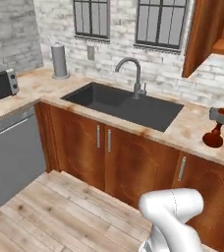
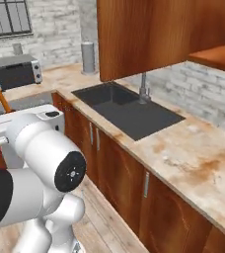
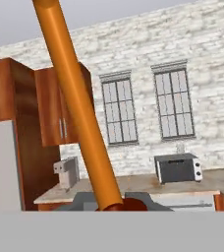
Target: Get the candle and the wine from the cabinet and move them to the dining counter.
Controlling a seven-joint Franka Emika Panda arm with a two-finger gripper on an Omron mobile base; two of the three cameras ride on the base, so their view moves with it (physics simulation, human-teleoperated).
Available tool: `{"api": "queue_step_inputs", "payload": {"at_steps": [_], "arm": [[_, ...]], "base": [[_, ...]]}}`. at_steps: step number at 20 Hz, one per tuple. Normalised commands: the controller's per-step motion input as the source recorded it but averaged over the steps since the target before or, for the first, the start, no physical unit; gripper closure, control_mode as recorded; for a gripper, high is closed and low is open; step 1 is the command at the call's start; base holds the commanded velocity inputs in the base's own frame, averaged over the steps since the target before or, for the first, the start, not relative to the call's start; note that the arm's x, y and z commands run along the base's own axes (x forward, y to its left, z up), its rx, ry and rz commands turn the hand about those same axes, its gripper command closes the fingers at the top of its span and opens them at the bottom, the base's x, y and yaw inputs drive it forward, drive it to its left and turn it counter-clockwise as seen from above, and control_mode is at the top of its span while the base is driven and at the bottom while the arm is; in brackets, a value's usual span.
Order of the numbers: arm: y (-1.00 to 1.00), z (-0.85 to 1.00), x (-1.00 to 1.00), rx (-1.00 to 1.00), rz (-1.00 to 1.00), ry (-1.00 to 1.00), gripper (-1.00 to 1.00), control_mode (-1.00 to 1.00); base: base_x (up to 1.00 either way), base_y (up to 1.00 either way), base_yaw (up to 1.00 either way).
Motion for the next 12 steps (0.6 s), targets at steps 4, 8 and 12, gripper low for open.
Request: {"api": "queue_step_inputs", "payload": {"at_steps": [4, 8, 12], "arm": [[0.0, 0.0, 0.0, 0.0, 0.0, 0.0, 1.0, 1.0], [0.0, 0.0, 0.0, 0.0, 0.0, 0.0, 1.0, 1.0], [0.0, 0.0, 0.0, 0.0, 0.0, 0.0, 1.0, 1.0]], "base": [[-0.04, 0.0, 1.0], [-0.03, 0.0, 1.0], [-0.03, 0.0, 1.0]]}}
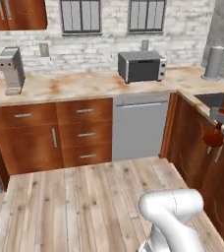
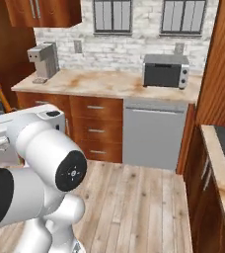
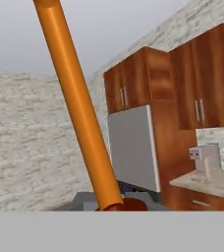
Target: Get the candle and the wine from the cabinet and move them to the dining counter.
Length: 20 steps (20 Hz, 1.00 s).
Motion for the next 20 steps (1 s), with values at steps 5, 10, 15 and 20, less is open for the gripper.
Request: {"api": "queue_step_inputs", "payload": {"at_steps": [5, 10, 15, 20], "arm": [[0.0, 0.0, 0.0, 0.0, 0.0, 0.0, 1.0, 1.0], [0.0, 0.0, 0.0, 0.0, 0.0, 0.0, 1.0, 1.0], [0.0, 0.0, 0.0, 0.0, 0.0, 0.0, 1.0, 1.0], [0.0, 0.0, 0.0, 0.0, 0.0, 0.0, 1.0, 1.0]], "base": [[-0.03, 0.0, 1.0], [-0.02, 0.0, 1.0], [0.07, 0.0, 0.91], [0.46, -0.05, 0.54]]}}
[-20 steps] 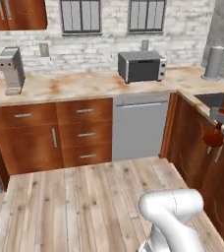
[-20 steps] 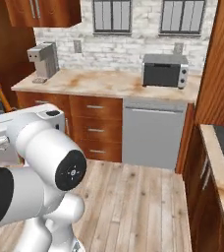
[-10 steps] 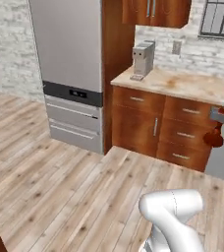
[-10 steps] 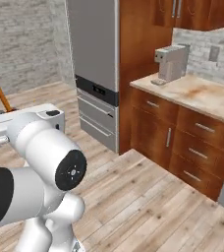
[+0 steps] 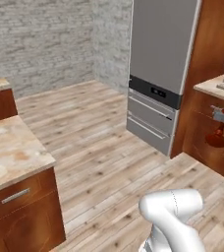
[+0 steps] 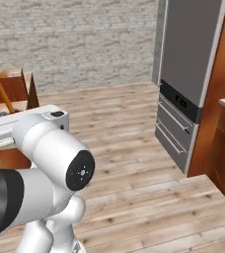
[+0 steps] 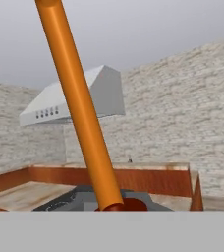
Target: Get the candle and the wine from the cabinet and move them to the dining counter.
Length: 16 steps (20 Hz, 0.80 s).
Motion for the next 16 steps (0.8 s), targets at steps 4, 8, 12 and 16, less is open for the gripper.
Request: {"api": "queue_step_inputs", "payload": {"at_steps": [4, 8, 12, 16], "arm": [[0.0, 0.0, 0.0, 0.0, 0.0, 0.0, 1.0, 1.0], [0.0, 0.0, 0.0, 0.0, 0.0, 0.0, 1.0, 1.0], [0.0, 0.0, 0.0, 0.0, 0.0, 0.0, 1.0, 1.0], [0.0, 0.0, 0.0, 0.0, 0.0, 0.0, 1.0, 1.0]], "base": [[0.72, -0.15, 0.23], [0.78, -0.29, 0.03], [0.79, -0.29, 0.01], [0.79, -0.29, 0.02]]}}
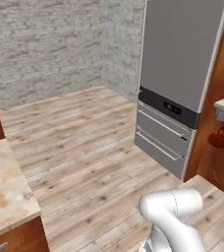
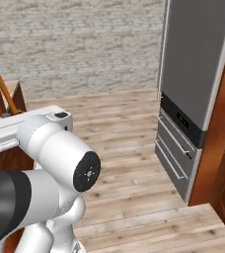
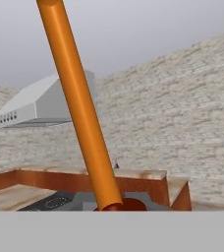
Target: Get the candle and the wine from the cabinet and move them to the dining counter.
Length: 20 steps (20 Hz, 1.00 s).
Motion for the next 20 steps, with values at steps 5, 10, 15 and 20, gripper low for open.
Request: {"api": "queue_step_inputs", "payload": {"at_steps": [5, 10, 15, 20], "arm": [[0.0, 0.0, 0.0, 0.0, 0.0, 0.0, 1.0, 1.0], [0.0, 0.0, 0.0, 0.0, 0.0, 0.0, 1.0, 1.0], [0.0, 0.0, 0.0, 0.0, 0.0, 0.0, 1.0, 1.0], [0.0, 0.0, 0.0, 0.0, 0.0, 0.0, 1.0, 1.0]], "base": [[0.78, -0.24, 0.09], [0.72, -0.18, 0.24], [0.74, -0.16, 0.25], [0.71, -0.12, 0.37]]}}
